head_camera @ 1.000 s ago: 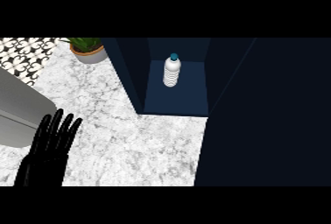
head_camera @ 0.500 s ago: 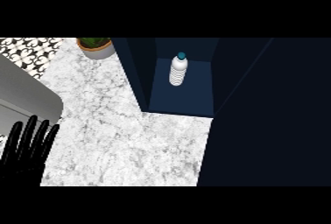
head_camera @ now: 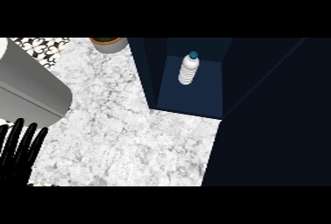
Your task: Pick up the bottled water, place it into the cabinet and close the cabinet
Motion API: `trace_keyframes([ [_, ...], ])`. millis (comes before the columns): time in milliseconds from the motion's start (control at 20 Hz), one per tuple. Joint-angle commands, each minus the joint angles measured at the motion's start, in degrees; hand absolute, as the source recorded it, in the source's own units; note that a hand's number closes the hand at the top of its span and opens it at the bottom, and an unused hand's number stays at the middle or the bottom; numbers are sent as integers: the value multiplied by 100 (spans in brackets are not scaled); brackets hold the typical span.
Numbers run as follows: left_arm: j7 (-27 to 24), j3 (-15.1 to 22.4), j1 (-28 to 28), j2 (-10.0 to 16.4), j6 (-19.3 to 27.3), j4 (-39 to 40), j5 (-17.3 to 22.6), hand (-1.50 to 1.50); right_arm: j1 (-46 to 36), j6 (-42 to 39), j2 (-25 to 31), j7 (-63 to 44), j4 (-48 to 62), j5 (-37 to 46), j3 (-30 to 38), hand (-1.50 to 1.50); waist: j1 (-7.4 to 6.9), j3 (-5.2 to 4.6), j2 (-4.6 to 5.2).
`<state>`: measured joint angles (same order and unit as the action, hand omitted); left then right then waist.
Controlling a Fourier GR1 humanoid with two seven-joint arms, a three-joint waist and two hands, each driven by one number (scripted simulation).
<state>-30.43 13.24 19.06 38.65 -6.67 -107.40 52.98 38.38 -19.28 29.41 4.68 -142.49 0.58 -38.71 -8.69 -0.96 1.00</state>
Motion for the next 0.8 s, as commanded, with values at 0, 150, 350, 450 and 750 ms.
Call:
trace_keyframes([
  [0,-20,-149,89,218,-308,-36,52,-150,-516,-234,-306,-533,-262,-83,-980,150,-261,-5,53],
  [150,43,-200,32,246,-310,-39,131,-150,-710,-284,-237,-744,-245,-71,-862,150,-269,-11,92],
  [350,96,-308,-61,354,-430,-13,223,-150,-1086,-492,-90,-804,-157,30,-678,150,-421,-36,108],
  [450,110,-251,-26,382,-462,6,140,-150,-1306,-667,118,-923,-210,87,-547,-150,-509,-55,102],
  [750,178,-340,-69,464,-552,50,257,-150,-1849,-766,99,-1011,-160,-50,-421,150,-532,-64,99],
])
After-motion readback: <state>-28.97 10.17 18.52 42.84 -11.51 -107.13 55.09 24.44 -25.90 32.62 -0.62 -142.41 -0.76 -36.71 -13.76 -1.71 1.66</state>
